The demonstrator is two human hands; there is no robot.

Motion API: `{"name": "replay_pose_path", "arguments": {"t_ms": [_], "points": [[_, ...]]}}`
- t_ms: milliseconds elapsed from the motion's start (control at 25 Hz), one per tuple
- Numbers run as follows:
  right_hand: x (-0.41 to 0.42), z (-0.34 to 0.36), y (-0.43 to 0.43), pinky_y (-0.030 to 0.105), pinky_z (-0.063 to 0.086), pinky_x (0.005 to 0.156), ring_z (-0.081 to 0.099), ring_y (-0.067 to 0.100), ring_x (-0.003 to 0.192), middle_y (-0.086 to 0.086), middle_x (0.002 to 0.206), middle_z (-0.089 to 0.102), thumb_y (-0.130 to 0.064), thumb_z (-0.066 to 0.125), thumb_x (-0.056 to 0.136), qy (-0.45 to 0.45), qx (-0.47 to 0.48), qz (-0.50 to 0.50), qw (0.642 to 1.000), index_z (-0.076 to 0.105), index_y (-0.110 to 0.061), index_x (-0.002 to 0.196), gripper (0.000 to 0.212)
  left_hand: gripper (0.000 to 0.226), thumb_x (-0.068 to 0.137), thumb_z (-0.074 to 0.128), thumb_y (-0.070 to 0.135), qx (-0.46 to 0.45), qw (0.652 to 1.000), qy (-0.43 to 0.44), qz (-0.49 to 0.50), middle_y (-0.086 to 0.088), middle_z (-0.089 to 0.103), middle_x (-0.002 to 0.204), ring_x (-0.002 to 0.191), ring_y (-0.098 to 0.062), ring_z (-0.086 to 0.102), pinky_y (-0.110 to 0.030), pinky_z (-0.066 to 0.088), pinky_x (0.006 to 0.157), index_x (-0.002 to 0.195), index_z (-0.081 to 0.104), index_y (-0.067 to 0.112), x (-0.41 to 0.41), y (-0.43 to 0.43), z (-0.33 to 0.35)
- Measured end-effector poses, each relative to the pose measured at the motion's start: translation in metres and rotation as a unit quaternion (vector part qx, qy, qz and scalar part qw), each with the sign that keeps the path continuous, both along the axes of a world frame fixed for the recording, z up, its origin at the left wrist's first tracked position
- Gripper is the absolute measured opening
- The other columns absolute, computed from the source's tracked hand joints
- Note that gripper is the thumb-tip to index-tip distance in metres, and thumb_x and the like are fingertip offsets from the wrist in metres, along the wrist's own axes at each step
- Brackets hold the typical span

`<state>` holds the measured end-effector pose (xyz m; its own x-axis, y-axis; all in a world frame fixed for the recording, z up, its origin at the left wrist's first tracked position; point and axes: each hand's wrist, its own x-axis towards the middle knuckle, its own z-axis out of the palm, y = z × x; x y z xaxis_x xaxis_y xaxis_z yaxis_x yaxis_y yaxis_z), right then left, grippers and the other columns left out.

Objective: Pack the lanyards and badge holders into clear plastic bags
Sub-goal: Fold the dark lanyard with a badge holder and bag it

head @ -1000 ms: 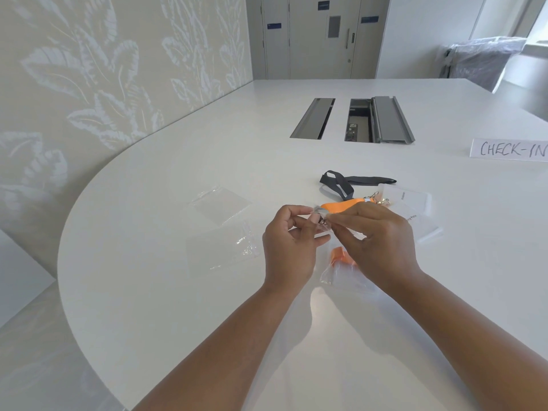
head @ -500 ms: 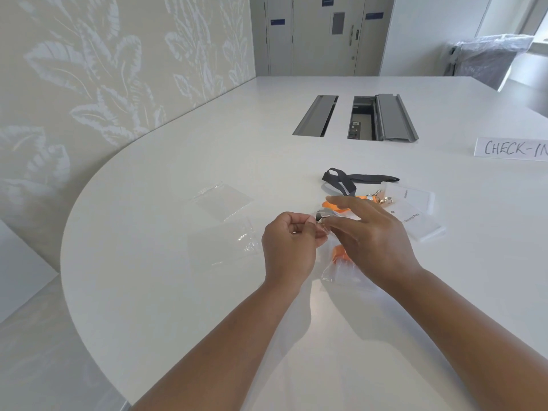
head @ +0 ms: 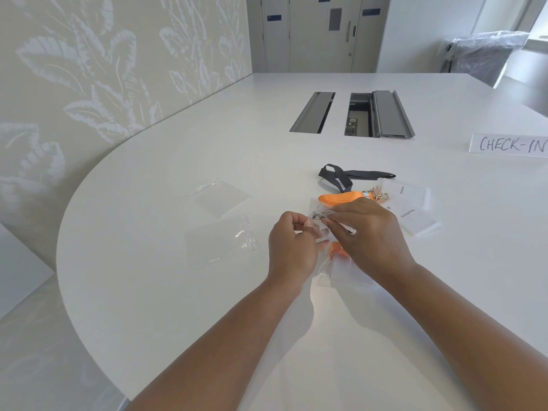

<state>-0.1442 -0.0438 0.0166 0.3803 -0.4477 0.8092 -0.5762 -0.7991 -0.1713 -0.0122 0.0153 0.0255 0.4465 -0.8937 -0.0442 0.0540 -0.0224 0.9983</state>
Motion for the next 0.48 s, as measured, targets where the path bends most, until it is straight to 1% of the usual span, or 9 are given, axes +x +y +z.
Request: {"name": "replay_pose_path", "arguments": {"t_ms": [80, 160, 200, 240, 280, 320, 360, 400, 480], "points": [[0.002, 0.002, 0.004, 0.034, 0.052, 0.061, 0.068, 0.028, 0.071, 0.004, 0.076, 0.075, -0.001, 0.079, 0.076, -0.055, 0.037, -0.005, 0.998, 0.077, -0.009, 0.078, 0.008, 0.01, 0.07, 0.062, 0.014, 0.006, 1.0, 0.026, 0.004, -0.012, 0.07, 0.097, 0.096, -0.032, 0.071, -0.048, 0.06, 0.082, 0.078, 0.058, 0.011, 0.0, -0.002, -0.001], [0.005, 0.002, 0.005, 0.034, 0.052, 0.061, 0.068, 0.027, 0.07, 0.004, 0.074, 0.073, 0.0, 0.079, 0.076, -0.078, 0.053, -0.014, 0.995, 0.076, -0.009, 0.083, 0.012, 0.006, 0.081, 0.059, 0.001, -0.004, 0.996, 0.09, -0.002, -0.015, 0.07, 0.091, 0.093, -0.034, 0.071, -0.042, 0.06, 0.082, 0.079, 0.056, 0.006, 0.001, -0.002, 0.003], [0.005, 0.002, 0.004, 0.034, 0.053, 0.061, 0.067, 0.027, 0.069, 0.005, 0.072, 0.072, 0.0, 0.079, 0.076, -0.073, 0.05, -0.009, 0.996, 0.077, -0.009, 0.087, 0.015, 0.011, 0.086, 0.054, -0.006, -0.004, 0.991, 0.135, -0.006, -0.017, 0.069, 0.085, 0.091, -0.034, 0.07, -0.04, 0.06, 0.082, 0.079, 0.056, 0.003, 0.001, -0.002, 0.005], [0.004, 0.002, 0.002, 0.033, 0.052, 0.059, 0.065, 0.028, 0.067, 0.006, 0.07, 0.071, 0.001, 0.078, 0.077, -0.061, 0.038, 0.002, 0.997, 0.079, -0.01, 0.089, 0.016, 0.011, 0.089, 0.053, -0.007, -0.001, 0.982, 0.187, -0.017, -0.018, 0.068, 0.081, 0.089, -0.035, 0.069, -0.039, 0.06, 0.083, 0.082, 0.057, 0.0, 0.002, -0.001, 0.008], [0.003, 0.001, -0.001, 0.033, 0.05, 0.058, 0.063, 0.028, 0.064, 0.006, 0.067, 0.069, 0.002, 0.077, 0.077, -0.046, 0.021, 0.017, 0.999, 0.079, -0.009, 0.086, 0.015, 0.006, 0.091, 0.055, -0.001, 0.005, 0.968, 0.25, -0.029, -0.021, 0.067, 0.082, 0.087, -0.036, 0.068, -0.04, 0.059, 0.085, 0.086, 0.057, -0.002, 0.002, 0.0, 0.011], [0.001, 0.0, -0.003, 0.033, 0.048, 0.057, 0.061, 0.028, 0.062, 0.006, 0.065, 0.068, 0.003, 0.076, 0.077, -0.033, 0.003, 0.033, 0.999, 0.079, -0.008, 0.083, 0.014, 0.012, 0.092, 0.06, 0.008, 0.017, 0.952, 0.304, -0.037, -0.024, 0.067, 0.085, 0.086, -0.036, 0.069, -0.042, 0.059, 0.086, 0.091, 0.056, -0.003, 0.004, 0.002, 0.014], [0.0, -0.001, -0.005, 0.034, 0.049, 0.058, 0.06, 0.029, 0.061, 0.006, 0.066, 0.067, 0.004, 0.074, 0.078, -0.022, -0.014, 0.049, 0.998, 0.079, -0.006, 0.081, 0.012, 0.022, 0.092, 0.064, 0.016, 0.035, 0.941, 0.332, -0.045, -0.026, 0.068, 0.09, 0.084, -0.035, 0.07, -0.043, 0.059, 0.086, 0.096, 0.056, -0.004, 0.007, 0.002, 0.014], [-0.001, -0.002, -0.008, 0.036, 0.05, 0.059, 0.06, 0.029, 0.062, 0.007, 0.069, 0.068, 0.004, 0.073, 0.079, -0.012, -0.027, 0.062, 0.998, 0.079, -0.005, 0.08, 0.011, 0.026, 0.091, 0.068, 0.017, 0.053, 0.939, 0.336, -0.053, -0.027, 0.068, 0.092, 0.082, -0.034, 0.071, -0.042, 0.06, 0.085, 0.099, 0.057, -0.006, 0.011, 0.002, 0.013], [-0.001, -0.005, -0.01, 0.039, 0.05, 0.06, 0.062, 0.03, 0.065, 0.007, 0.074, 0.069, 0.006, 0.073, 0.08, 0.014, -0.046, 0.074, 0.996, 0.078, -0.003, 0.08, 0.01, 0.018, 0.088, 0.069, 0.006, 0.079, 0.939, 0.328, -0.074, -0.024, 0.067, 0.09, 0.075, -0.028, 0.073, -0.035, 0.062, 0.078, 0.097, 0.063, -0.008, 0.015, 0.002, 0.015]]}}
